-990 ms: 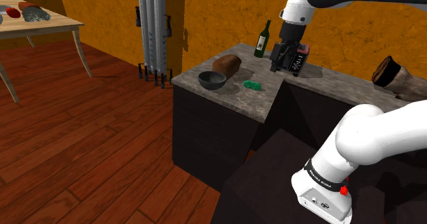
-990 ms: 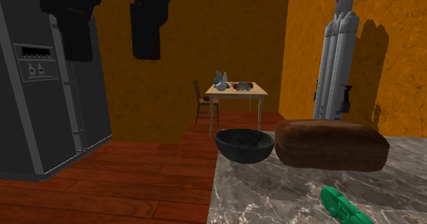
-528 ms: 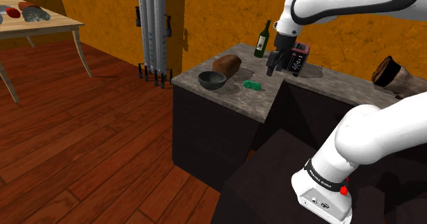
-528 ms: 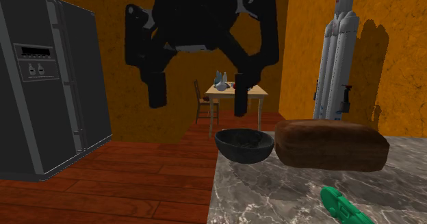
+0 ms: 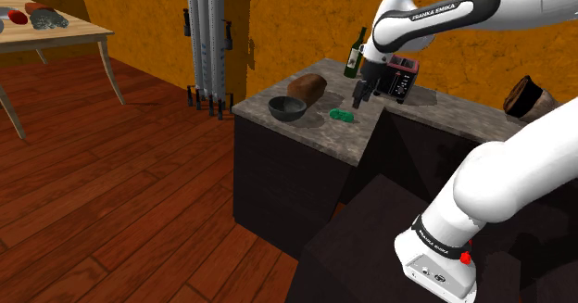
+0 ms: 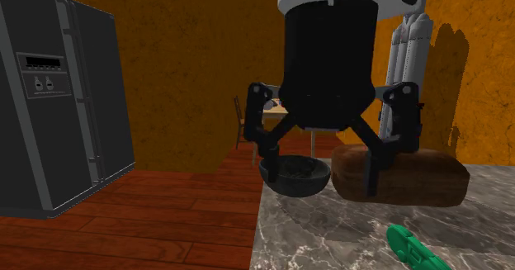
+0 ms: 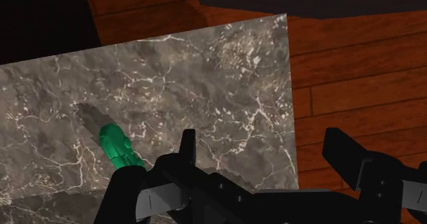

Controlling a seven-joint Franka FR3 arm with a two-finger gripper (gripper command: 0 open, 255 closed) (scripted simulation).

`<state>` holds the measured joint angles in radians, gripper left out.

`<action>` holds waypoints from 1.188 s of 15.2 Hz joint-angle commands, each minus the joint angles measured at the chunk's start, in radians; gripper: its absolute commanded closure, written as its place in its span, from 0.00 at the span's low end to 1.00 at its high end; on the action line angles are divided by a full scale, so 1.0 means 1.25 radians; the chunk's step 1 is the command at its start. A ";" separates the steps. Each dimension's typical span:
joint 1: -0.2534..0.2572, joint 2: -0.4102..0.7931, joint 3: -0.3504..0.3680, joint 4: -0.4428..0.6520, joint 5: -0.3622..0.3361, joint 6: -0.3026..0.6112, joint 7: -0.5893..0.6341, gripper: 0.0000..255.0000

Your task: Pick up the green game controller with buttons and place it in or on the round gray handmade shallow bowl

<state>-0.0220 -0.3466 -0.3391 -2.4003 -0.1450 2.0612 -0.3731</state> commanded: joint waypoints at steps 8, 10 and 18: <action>0.001 0.286 -0.093 0.145 0.115 0.149 -0.238 0.00; -0.009 0.354 -0.098 0.190 0.157 0.169 -0.295 0.00; -0.073 0.561 -0.070 0.342 0.282 0.211 -0.445 0.00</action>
<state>-0.1070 0.3394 -0.4304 -1.9765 0.1971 2.3140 -0.9184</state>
